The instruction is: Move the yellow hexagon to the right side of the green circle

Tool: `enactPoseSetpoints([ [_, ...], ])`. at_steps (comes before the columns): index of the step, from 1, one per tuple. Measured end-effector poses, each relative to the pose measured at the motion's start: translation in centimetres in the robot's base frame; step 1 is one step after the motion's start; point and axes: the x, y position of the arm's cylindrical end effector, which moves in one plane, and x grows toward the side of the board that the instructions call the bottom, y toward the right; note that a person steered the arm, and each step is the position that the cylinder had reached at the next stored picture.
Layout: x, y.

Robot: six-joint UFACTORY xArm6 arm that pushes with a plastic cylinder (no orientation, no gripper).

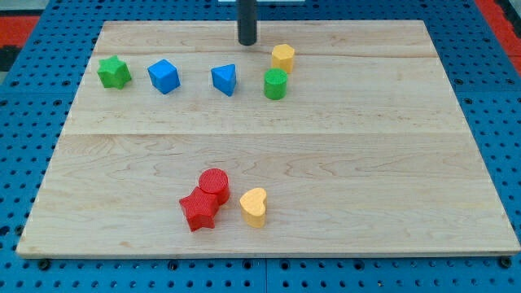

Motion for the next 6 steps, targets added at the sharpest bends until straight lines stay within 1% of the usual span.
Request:
enactPoseSetpoints([
  [1,2.1,5.5],
  [3,11.5,15.7],
  [4,13.2,18.3],
  [5,10.8,20.4],
  [6,7.5,15.1],
])
